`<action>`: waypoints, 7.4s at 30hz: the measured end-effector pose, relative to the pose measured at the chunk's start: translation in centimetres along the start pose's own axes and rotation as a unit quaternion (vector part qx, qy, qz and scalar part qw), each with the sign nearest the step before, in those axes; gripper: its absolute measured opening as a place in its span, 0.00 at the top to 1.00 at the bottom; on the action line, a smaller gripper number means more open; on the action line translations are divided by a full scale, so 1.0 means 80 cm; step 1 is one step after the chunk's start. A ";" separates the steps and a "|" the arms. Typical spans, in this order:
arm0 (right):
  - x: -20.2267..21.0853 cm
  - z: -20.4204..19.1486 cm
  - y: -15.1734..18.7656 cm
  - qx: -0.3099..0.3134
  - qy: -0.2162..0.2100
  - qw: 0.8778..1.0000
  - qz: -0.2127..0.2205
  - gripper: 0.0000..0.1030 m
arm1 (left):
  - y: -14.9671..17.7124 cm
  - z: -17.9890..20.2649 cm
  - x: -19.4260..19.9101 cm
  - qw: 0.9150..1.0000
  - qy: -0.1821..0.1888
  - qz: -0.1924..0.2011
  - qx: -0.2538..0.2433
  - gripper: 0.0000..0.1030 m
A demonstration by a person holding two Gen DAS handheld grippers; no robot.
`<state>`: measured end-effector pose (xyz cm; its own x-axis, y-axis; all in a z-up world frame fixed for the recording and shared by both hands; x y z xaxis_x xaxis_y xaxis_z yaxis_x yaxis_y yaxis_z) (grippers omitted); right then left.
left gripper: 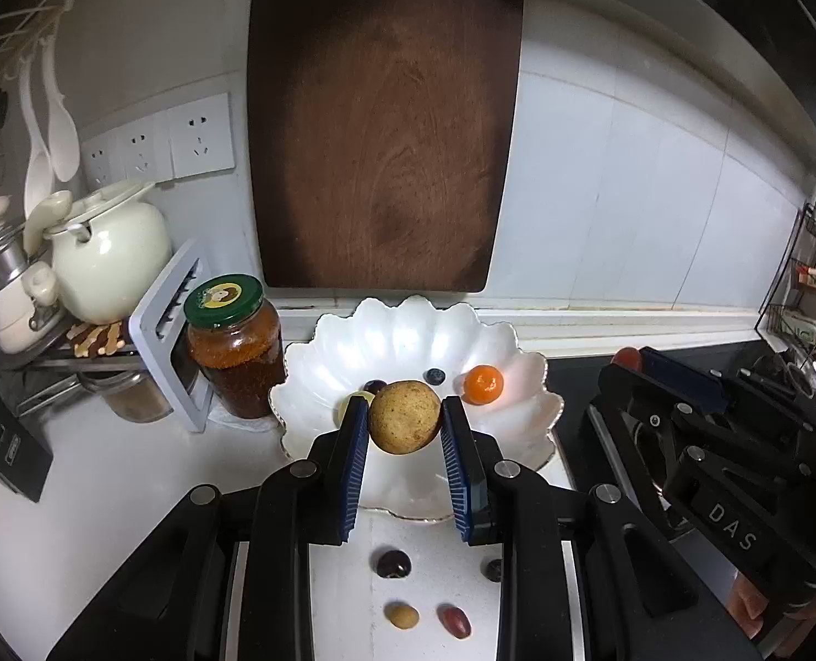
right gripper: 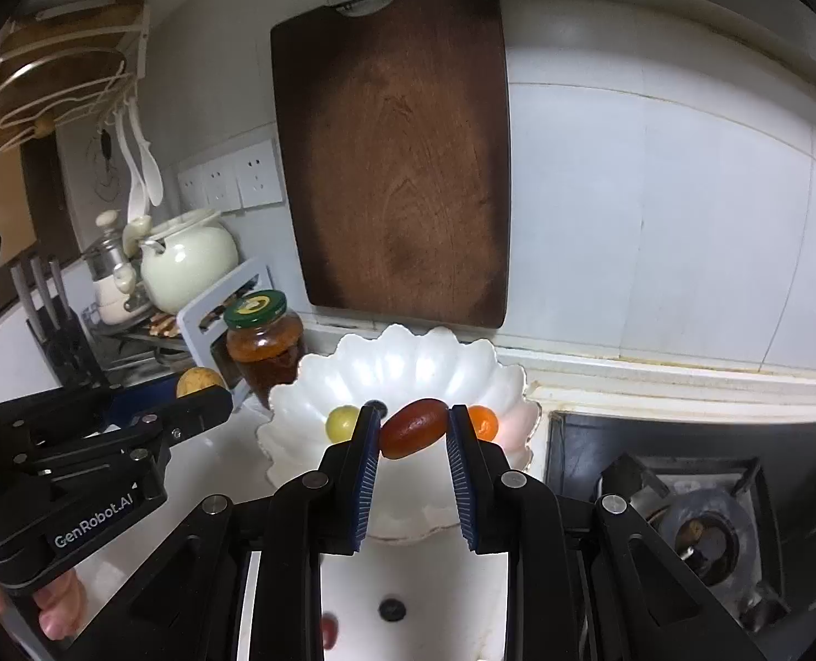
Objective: Organize fruits
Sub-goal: 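Lift both held fruits and carry them over the white bowl, then open both tools to drop the tan fruit and red oval fruit into the bowl, then withdraw both open tools from the bowl toward the remaining counter fruits, then grasp a small golden fruit with the left tool while the right tool grasps a dark red oval fruit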
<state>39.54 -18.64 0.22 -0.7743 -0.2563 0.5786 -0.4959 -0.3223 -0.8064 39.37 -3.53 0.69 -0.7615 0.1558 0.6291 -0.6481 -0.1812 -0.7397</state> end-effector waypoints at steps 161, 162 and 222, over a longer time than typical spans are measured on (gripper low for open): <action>-0.056 -0.135 0.180 0.027 -0.084 0.986 -0.141 0.67 | 0.204 -0.075 -0.053 0.970 0.084 -0.135 -0.186 0.58; -0.059 -0.135 0.182 0.023 -0.087 0.985 -0.144 0.68 | 0.205 -0.075 -0.054 0.969 0.086 -0.138 -0.186 0.58; -0.049 -0.105 0.181 -0.025 -0.111 0.986 -0.125 0.84 | 0.183 -0.055 -0.054 0.988 0.040 -0.132 -0.075 0.77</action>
<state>32.09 -14.61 -14.77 -0.5227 -0.3696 0.7682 -0.6830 -0.3578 -0.6368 33.15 -2.61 -13.90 -0.5591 0.2563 0.7885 -0.8122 0.0218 -0.5829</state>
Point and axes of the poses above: each gripper's, at about its wrist camera, not at the fingertips, and x roughly against the way its jaws point, z to its right, y to its underside, the point moved 3 cm from there along -x, roughly the way its jaws point, and after that the axes turned 15 degrees about x, right-handed, at the moved point
